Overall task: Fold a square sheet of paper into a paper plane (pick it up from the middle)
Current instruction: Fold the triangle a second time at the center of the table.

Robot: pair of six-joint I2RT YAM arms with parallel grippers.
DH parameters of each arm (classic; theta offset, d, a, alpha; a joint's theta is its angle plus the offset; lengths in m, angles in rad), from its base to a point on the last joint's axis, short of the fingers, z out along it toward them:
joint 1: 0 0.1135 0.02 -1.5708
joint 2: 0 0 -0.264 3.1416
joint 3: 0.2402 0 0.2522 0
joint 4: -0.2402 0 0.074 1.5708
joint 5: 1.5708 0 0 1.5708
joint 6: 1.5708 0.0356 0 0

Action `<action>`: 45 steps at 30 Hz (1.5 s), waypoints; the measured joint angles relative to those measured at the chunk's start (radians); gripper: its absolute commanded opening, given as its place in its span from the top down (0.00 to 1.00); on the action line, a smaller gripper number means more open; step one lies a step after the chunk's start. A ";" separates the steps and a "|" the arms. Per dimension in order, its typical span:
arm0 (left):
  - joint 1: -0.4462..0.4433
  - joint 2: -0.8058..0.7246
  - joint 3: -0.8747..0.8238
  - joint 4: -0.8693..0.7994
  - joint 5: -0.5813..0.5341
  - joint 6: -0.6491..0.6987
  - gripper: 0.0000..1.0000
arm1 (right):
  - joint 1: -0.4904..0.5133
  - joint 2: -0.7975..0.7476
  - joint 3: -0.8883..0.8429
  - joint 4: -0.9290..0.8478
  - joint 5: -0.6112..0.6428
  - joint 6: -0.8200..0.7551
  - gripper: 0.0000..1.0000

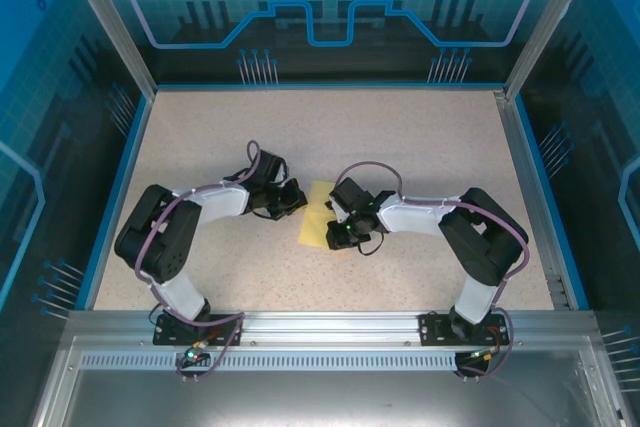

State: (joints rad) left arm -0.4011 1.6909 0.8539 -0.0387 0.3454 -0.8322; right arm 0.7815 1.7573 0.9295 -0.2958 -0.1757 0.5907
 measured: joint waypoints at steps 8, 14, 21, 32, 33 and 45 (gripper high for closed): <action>-0.116 0.008 -0.013 0.029 0.045 -0.028 0.96 | 0.000 0.002 0.000 0.000 0.000 0.000 0.91; -0.115 0.079 -0.016 0.037 0.045 -0.034 0.96 | 0.000 0.003 0.002 0.000 0.000 0.000 0.91; -0.109 0.096 -0.015 0.045 0.052 -0.034 0.96 | 0.000 0.003 0.002 0.000 0.000 0.000 0.91; -0.047 0.130 0.017 0.034 0.121 -0.013 0.96 | 0.000 -0.001 -0.011 0.013 0.000 0.000 0.91; -0.039 0.134 0.022 0.032 0.121 -0.006 0.96 | 0.000 -0.002 -0.012 0.015 -0.001 0.000 0.91; 0.056 0.167 0.034 0.073 0.168 0.049 0.96 | 0.000 -0.003 -0.014 0.017 0.000 0.000 0.91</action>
State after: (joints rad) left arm -0.3447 1.8580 0.8883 0.0341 0.5133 -0.7830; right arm 0.7815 1.7542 0.9154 -0.2787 -0.1757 0.5911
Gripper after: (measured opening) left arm 0.068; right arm 0.088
